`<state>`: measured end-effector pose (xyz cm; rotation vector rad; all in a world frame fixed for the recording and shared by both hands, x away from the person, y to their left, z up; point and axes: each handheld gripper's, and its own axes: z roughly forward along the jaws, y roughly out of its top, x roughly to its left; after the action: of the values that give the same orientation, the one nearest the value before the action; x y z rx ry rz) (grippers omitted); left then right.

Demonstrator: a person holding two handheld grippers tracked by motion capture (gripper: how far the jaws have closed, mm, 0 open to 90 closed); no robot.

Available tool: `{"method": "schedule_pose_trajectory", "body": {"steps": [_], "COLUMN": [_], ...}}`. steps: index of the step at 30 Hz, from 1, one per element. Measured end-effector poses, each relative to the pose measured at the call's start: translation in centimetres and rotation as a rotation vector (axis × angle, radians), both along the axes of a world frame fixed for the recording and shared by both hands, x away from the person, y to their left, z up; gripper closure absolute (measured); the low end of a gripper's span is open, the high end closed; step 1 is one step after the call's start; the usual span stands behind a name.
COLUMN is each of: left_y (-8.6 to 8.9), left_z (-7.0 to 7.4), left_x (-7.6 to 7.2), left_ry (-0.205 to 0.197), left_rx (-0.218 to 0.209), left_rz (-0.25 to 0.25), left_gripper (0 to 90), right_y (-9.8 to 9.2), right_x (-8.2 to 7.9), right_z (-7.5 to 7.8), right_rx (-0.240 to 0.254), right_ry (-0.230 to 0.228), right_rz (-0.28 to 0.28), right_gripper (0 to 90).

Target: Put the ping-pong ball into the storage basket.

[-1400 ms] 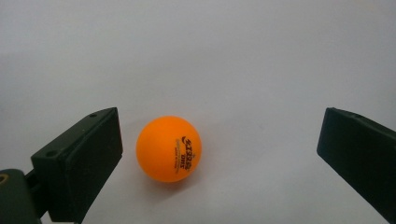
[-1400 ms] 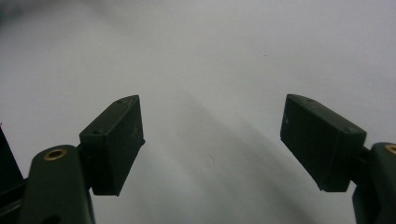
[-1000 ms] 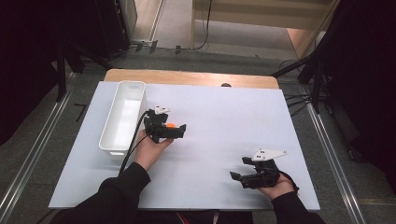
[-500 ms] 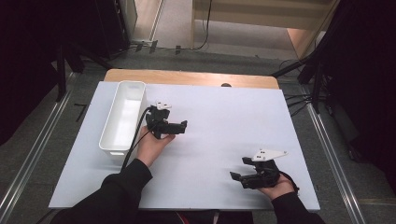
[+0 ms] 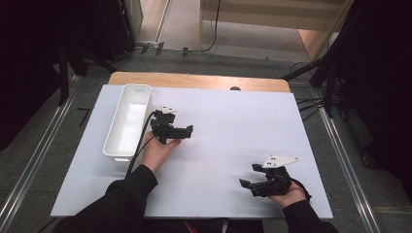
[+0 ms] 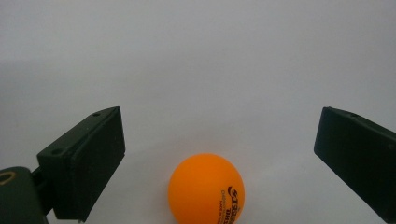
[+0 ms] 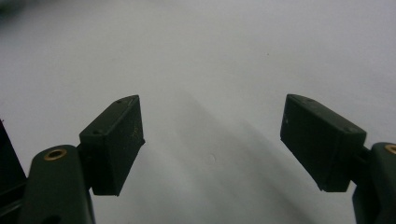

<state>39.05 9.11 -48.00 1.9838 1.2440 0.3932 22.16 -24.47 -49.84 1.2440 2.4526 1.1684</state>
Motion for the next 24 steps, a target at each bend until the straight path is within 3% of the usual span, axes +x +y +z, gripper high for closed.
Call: {"method": "schedule_pose_trajectory", "body": {"steps": [10,16,24], "left_y": [-0.3,-0.2,-0.2], "left_z": [-0.5,-1.0,-1.5], "left_x": [-0.2,-0.3,-0.5], "left_ry": [0.002,0.007,0.001], "left_rx": [0.02,-0.002,0.019], "left_rz": [-0.007,-0.002,0.003], "left_gripper": [2.2,3.5,3.5], "right_y": [0.0,0.0,0.0], "right_x": [0.0,0.0,0.0], "right_z": [0.0,0.0,0.0], "right_rx": [-0.002,-0.002,-0.001], "right_ry": [0.002,0.003,0.005], "right_rz": [0.002,0.003,0.003], "right_gripper": [20.2,20.2,20.2]}}
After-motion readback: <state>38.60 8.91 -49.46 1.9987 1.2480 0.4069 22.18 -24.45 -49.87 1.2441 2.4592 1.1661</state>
